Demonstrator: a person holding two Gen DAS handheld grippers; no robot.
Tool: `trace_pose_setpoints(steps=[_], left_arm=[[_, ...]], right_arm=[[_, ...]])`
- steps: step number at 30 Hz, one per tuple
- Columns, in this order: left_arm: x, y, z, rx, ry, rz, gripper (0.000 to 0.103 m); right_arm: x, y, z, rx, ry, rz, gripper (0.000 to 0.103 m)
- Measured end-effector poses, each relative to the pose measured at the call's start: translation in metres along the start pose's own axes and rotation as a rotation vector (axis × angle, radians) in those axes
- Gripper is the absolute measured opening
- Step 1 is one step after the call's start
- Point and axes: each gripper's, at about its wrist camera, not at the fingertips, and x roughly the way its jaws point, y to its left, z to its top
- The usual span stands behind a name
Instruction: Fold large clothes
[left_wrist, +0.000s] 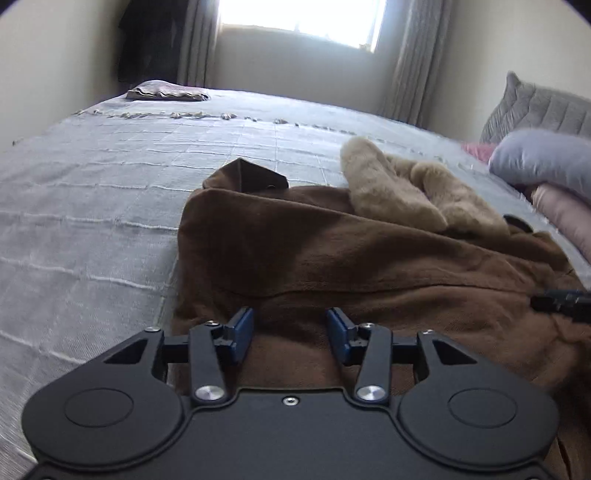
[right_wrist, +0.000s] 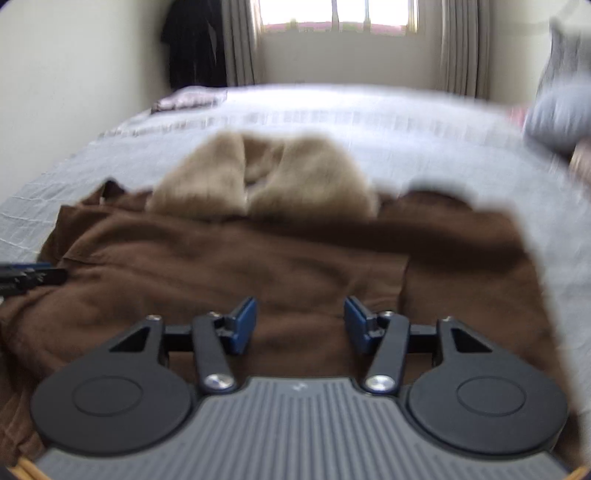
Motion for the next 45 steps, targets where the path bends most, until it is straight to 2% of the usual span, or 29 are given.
trace_pose_setpoints(steps=[5,7,9,10,11,12,14,16,19,25,32,35,37,41,45], left_arm=[[-0.03,-0.006,0.001,0.016,0.041,0.028,0.05],[-0.049,-0.007,0.0,0.016,0.064,0.035,0.052],[-0.071,-0.004,-0.003,-0.011,0.081,0.029,0.067],[-0.081,-0.003,-0.005,-0.023,0.095,0.032,0.08],[-0.091,-0.002,-0.009,-0.03,0.103,0.03,0.085],[-0.101,-0.002,-0.014,-0.032,0.108,0.026,0.086],[-0.121,-0.002,-0.023,-0.021,0.116,0.035,0.088],[-0.142,-0.004,-0.033,-0.022,0.117,0.052,0.09],[-0.17,-0.004,-0.05,-0.048,0.115,0.031,0.1],[-0.21,0.003,-0.086,-0.107,0.15,-0.028,0.101],[-0.235,0.021,-0.124,-0.128,0.209,-0.031,0.101],[-0.24,0.032,-0.141,-0.158,0.244,-0.088,0.101],[-0.245,0.037,-0.155,-0.198,0.251,-0.156,0.101],[-0.26,0.036,-0.179,-0.207,0.203,-0.257,0.1],[-0.273,0.036,-0.187,-0.249,0.209,-0.333,0.099]], right_arm=[[-0.032,0.001,-0.001,-0.051,0.032,-0.021,0.054],[-0.056,-0.003,-0.005,-0.046,0.04,0.006,0.069],[-0.084,-0.008,-0.011,-0.048,0.034,0.03,0.076],[-0.098,-0.013,-0.015,-0.049,0.031,0.034,0.078],[-0.112,-0.016,-0.019,-0.047,0.029,0.033,0.083],[-0.123,-0.019,-0.022,-0.046,0.027,0.032,0.088],[-0.149,-0.029,-0.032,-0.037,0.015,0.031,0.09],[-0.172,-0.04,-0.043,-0.016,0.009,0.028,0.098],[-0.202,-0.058,-0.062,0.021,0.003,0.026,0.1],[-0.247,-0.097,-0.111,0.063,0.028,0.033,0.102],[-0.257,-0.13,-0.176,0.154,0.085,0.053,0.102],[-0.257,-0.136,-0.192,0.199,0.103,0.062,0.102],[-0.258,-0.139,-0.201,0.25,0.106,0.084,0.102],[-0.267,-0.137,-0.215,0.308,0.108,0.082,0.102],[-0.28,-0.135,-0.222,0.332,0.146,0.099,0.102]])
